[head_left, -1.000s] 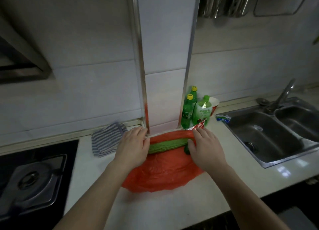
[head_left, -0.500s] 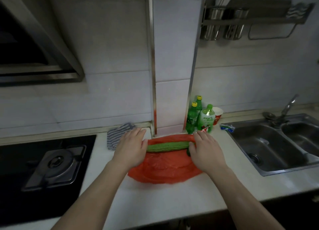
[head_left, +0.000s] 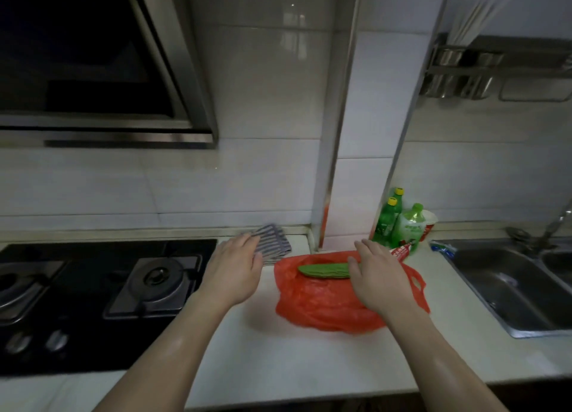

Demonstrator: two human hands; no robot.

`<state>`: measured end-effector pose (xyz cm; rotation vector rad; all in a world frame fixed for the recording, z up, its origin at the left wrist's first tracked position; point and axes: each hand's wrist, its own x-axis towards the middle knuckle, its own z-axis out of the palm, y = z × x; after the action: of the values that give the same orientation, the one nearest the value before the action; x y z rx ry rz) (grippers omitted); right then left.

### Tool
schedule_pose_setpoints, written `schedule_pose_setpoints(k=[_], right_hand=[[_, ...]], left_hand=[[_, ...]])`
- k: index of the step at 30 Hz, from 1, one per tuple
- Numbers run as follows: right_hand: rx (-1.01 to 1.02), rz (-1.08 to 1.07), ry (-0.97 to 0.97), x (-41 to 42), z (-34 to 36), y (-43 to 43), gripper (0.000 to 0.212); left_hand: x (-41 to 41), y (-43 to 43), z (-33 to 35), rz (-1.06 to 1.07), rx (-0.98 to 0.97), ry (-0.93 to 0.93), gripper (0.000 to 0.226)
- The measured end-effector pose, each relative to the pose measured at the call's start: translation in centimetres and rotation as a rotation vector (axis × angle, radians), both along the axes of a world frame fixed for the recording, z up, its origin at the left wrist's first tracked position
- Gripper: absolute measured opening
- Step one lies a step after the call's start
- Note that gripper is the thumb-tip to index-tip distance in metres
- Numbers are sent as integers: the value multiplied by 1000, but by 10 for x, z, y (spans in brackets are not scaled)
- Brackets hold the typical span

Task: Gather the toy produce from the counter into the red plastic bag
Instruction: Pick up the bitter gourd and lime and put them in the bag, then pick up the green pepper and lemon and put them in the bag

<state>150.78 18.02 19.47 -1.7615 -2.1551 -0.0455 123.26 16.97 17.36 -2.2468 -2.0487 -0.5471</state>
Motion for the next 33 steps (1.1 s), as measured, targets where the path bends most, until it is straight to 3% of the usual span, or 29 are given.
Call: schedule_pose_setpoints(k=[10, 24, 29, 33], right_hand=[[20, 102, 69, -119, -7, -9, 39], [-1, 327, 63, -207, 1, 23, 46], [0, 406, 56, -251, 8, 14, 58], [-1, 458, 54, -301, 7, 1, 50]], left_hand=[[-115, -36, -2, 99, -27, -11, 62], [-183, -62, 10, 333, 11, -61, 48], [-223, -84, 11, 407, 6, -77, 60], [-267, -112, 10, 449, 31, -90, 51]])
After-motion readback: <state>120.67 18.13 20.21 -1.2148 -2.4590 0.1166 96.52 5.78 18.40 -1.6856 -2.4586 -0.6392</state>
